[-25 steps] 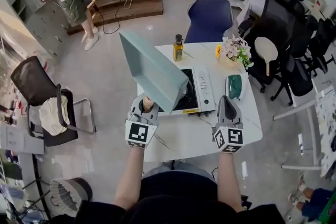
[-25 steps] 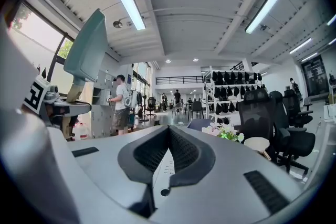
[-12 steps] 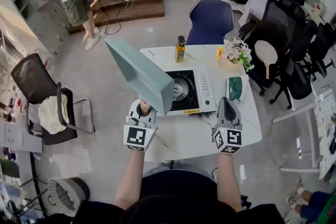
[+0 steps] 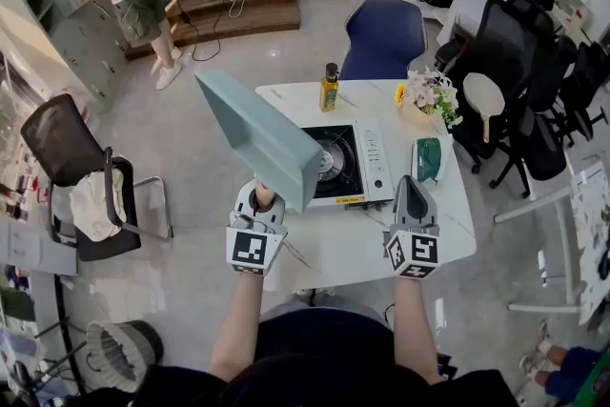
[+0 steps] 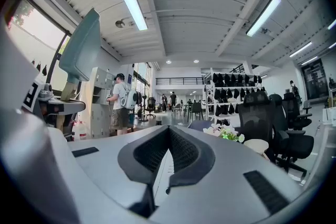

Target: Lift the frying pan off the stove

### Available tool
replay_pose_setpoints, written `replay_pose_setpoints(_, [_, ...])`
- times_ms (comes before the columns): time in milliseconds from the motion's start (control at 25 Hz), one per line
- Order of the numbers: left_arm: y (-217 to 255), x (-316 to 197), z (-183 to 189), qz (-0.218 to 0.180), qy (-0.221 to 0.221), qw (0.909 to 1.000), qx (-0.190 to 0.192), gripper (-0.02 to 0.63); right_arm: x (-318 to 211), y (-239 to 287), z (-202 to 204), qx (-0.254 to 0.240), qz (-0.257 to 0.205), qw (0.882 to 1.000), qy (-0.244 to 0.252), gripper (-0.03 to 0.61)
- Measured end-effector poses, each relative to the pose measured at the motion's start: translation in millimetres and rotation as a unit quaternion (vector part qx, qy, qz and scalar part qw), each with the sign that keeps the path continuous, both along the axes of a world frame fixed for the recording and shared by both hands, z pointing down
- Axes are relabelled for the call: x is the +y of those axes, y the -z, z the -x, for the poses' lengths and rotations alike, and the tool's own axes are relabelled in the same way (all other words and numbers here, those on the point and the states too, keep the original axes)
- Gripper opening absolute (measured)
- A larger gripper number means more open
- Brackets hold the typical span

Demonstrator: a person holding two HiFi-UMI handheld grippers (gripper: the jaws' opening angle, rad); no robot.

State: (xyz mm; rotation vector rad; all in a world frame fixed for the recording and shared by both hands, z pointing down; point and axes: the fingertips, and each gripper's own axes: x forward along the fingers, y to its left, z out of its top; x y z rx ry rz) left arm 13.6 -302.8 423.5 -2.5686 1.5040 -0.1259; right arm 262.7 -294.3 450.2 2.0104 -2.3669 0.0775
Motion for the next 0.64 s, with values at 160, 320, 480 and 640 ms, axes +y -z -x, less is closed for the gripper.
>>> replay_pose_setpoints(160, [0.5, 1.7, -2.1, -0.002, 0.001, 1.0, 0.0, 0.014, 1.2, 0.0, 0.6, 0.002, 0.001, 1.0, 0.002, 0.002])
replay_pose_setpoints(320, [1.5, 3.8, -2.6, -0.002, 0.001, 1.0, -0.001, 0.014, 2.9, 1.5, 1.2, 0.003, 0.0, 1.0, 0.003, 0.002])
replay_pose_setpoints(480, [0.8, 4.3, -2.9, -0.003, 0.002, 1.0, 0.001, 0.014, 3.9, -0.5, 0.9, 0.003, 0.0, 1.0, 0.002, 0.002])
replay_pose_setpoints(640, [0.0, 4.0, -2.1, -0.005, 0.003, 1.0, 0.0, 0.014, 3.7, -0.6, 1.7, 0.003, 0.0, 1.0, 0.001, 0.002])
